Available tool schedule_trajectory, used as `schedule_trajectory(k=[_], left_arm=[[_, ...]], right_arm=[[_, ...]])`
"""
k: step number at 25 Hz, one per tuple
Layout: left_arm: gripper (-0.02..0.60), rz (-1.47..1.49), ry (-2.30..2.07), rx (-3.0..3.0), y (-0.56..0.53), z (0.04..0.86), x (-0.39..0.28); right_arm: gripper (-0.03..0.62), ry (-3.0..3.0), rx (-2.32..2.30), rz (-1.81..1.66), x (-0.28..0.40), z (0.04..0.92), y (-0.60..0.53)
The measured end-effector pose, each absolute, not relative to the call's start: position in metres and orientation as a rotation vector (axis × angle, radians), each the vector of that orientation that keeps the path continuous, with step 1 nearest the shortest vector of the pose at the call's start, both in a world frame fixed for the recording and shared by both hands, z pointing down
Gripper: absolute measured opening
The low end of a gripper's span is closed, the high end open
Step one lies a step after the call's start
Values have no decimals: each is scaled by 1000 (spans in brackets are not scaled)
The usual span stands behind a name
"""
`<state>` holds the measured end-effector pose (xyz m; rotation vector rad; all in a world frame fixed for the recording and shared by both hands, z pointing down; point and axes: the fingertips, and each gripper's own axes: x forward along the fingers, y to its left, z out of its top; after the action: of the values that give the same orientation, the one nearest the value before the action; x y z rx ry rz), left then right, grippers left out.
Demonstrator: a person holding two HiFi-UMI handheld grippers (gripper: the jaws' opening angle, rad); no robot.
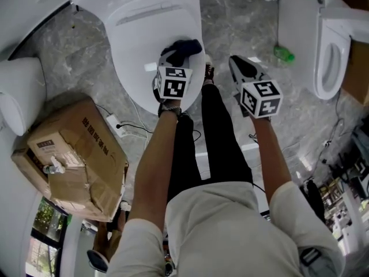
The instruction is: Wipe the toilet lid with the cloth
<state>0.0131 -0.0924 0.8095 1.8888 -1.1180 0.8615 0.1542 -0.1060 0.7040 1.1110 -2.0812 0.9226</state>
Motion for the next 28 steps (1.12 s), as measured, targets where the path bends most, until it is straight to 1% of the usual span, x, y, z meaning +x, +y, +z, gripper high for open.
schedule_trajectory(k=[10, 16, 24, 28], left_arm=[[84, 863, -1223, 1795, -57, 804, -73], [85, 795, -1298, 1710, -44, 805, -121], [85, 725, -1399, 1578, -22, 810, -175], [86, 716, -1433, 1522, -4, 812, -190]], right_arm=[[48, -2136, 1033, 908, 104, 697, -95], [48, -2147, 972, 899, 81, 698, -83], [48, -2156, 928, 878, 68, 697, -71], [48, -2160, 923, 849, 70, 692, -63]])
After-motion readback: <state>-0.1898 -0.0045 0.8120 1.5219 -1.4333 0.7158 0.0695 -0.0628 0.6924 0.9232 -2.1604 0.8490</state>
